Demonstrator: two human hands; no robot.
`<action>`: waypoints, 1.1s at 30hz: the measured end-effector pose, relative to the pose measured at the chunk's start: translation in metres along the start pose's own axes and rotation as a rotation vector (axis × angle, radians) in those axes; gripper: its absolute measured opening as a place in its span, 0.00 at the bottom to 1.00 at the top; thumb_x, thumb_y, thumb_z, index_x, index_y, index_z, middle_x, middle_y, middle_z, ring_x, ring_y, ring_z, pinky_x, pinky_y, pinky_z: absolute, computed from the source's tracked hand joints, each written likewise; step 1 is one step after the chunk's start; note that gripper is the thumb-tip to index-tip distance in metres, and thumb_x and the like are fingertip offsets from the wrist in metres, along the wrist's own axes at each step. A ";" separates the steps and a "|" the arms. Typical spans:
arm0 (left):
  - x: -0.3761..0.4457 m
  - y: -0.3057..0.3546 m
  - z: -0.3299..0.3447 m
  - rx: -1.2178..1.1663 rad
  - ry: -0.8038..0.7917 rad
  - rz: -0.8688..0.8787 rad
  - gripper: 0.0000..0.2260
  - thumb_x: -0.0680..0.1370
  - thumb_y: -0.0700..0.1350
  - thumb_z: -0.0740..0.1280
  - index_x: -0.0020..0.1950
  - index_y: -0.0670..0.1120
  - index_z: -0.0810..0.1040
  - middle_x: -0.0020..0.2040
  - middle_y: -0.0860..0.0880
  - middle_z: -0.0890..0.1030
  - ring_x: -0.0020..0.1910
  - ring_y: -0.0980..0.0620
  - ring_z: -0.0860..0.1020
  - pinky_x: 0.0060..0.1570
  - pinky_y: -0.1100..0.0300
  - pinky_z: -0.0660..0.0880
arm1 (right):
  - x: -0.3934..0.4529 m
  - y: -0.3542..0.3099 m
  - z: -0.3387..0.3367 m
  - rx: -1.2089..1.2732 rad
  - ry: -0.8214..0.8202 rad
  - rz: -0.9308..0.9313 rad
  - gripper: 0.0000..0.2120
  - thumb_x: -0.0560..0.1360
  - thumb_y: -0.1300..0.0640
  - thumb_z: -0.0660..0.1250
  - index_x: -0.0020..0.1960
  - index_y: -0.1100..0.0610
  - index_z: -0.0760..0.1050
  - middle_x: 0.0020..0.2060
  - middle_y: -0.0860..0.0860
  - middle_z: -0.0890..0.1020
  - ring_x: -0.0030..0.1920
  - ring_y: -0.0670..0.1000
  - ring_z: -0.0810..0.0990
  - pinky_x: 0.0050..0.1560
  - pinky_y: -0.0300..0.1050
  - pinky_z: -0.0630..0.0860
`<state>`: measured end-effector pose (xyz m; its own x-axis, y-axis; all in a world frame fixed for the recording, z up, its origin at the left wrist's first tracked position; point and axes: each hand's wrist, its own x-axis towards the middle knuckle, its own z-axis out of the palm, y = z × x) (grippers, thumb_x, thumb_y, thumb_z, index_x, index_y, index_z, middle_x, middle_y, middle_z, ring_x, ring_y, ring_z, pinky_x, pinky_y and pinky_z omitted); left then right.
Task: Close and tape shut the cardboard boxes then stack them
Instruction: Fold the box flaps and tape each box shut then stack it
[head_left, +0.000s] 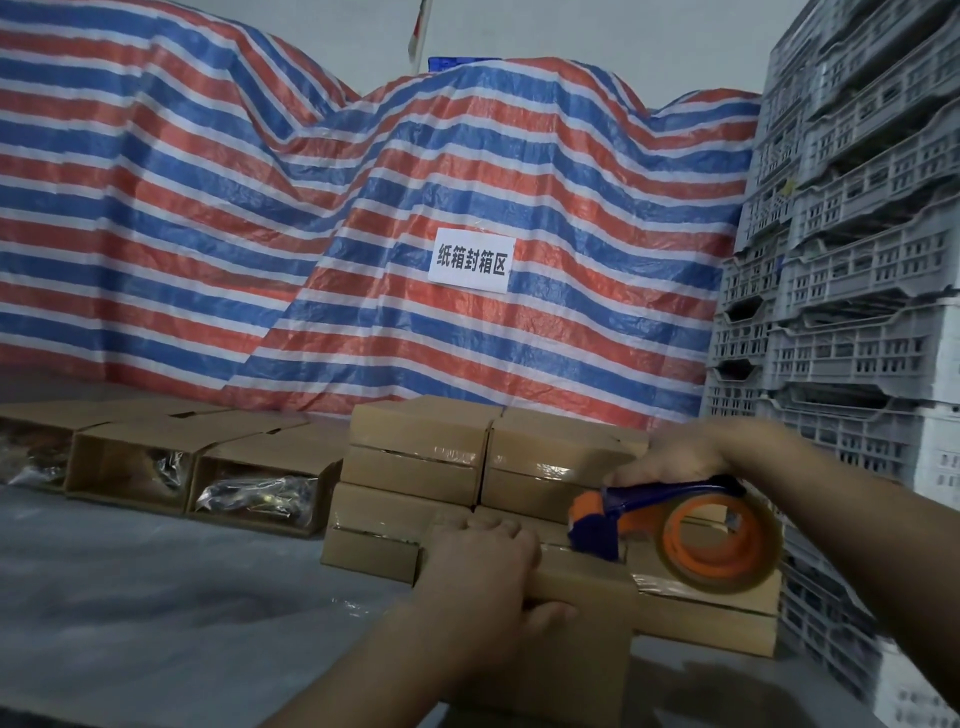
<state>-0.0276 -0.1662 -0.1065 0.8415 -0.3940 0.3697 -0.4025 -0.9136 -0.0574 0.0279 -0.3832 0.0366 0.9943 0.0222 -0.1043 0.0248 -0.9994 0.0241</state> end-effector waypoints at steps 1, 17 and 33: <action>0.000 -0.001 0.000 -0.004 0.004 0.000 0.28 0.76 0.68 0.59 0.68 0.52 0.69 0.68 0.49 0.73 0.67 0.47 0.70 0.70 0.44 0.63 | -0.001 0.004 0.000 -0.003 0.023 -0.008 0.29 0.72 0.24 0.60 0.44 0.50 0.81 0.33 0.45 0.85 0.34 0.44 0.83 0.47 0.43 0.78; -0.005 -0.004 -0.002 -0.056 0.030 0.006 0.26 0.75 0.70 0.58 0.65 0.55 0.70 0.63 0.55 0.74 0.61 0.53 0.72 0.69 0.49 0.64 | -0.013 0.066 0.010 0.083 0.007 -0.019 0.30 0.69 0.22 0.60 0.40 0.48 0.82 0.30 0.42 0.83 0.30 0.39 0.81 0.45 0.41 0.76; 0.026 0.052 -0.010 -0.087 -0.144 0.096 0.34 0.77 0.66 0.62 0.78 0.53 0.58 0.77 0.50 0.63 0.74 0.48 0.63 0.73 0.44 0.58 | -0.011 0.080 0.063 0.271 0.049 -0.048 0.29 0.74 0.24 0.58 0.41 0.49 0.81 0.34 0.45 0.84 0.35 0.43 0.82 0.45 0.42 0.76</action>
<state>-0.0300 -0.2228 -0.0908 0.8381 -0.4952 0.2290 -0.5080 -0.8614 -0.0037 0.0121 -0.4654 -0.0235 0.9966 0.0641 -0.0510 0.0496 -0.9676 -0.2474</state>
